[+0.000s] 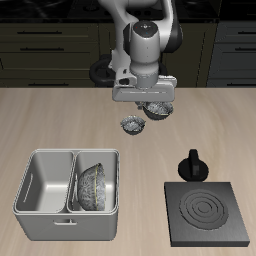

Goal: Turn off the stove and place the largest bowl in the left side of the drainer and the medium bowl in the right side

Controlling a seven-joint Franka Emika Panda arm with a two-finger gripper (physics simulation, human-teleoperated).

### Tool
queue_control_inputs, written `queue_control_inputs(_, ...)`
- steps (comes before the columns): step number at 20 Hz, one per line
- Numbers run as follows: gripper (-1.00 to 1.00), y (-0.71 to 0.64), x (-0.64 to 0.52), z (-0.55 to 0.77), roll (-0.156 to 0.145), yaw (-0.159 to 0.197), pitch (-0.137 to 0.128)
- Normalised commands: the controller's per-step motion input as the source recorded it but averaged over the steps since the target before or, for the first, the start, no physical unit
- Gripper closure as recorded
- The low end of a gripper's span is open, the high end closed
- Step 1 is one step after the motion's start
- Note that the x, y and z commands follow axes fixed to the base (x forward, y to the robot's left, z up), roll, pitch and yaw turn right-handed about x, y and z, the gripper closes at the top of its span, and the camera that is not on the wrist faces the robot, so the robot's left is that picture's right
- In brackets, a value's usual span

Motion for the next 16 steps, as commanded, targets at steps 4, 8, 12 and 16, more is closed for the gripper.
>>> queue_control_inputs(4,1.00,-0.39,0.06,0.36,-0.042,0.029,-0.016)
queue_control_inputs(8,1.00,-0.23,0.16,0.22,0.062,0.062,0.060)
queue_control_inputs(12,1.00,-0.30,0.09,0.41,0.017,0.060,-0.012)
queue_control_inputs(16,1.00,-0.47,0.27,0.35,-0.013,-0.034,0.075)
